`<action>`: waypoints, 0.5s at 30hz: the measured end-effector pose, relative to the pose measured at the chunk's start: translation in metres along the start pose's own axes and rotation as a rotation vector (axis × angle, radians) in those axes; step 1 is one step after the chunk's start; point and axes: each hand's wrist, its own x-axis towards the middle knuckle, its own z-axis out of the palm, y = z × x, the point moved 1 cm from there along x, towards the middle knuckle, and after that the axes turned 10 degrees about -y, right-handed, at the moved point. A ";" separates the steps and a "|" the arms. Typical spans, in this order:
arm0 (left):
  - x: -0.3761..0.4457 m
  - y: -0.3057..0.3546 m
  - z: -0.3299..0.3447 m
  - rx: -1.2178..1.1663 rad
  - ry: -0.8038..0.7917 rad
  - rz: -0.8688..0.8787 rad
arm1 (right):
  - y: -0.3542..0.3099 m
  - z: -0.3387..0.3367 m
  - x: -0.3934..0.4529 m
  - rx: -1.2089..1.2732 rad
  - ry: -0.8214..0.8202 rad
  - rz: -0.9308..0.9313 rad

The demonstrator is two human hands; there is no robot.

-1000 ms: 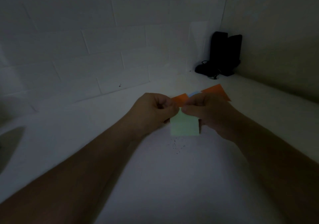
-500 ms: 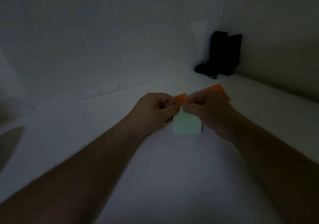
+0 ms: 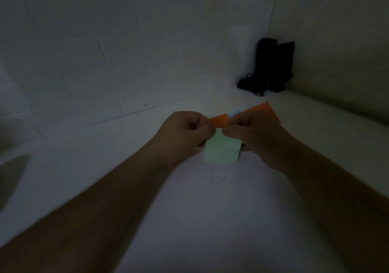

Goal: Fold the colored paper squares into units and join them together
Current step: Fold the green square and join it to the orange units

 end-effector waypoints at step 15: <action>0.000 0.005 -0.005 -0.058 0.017 -0.007 | -0.005 -0.006 -0.003 0.091 -0.007 0.022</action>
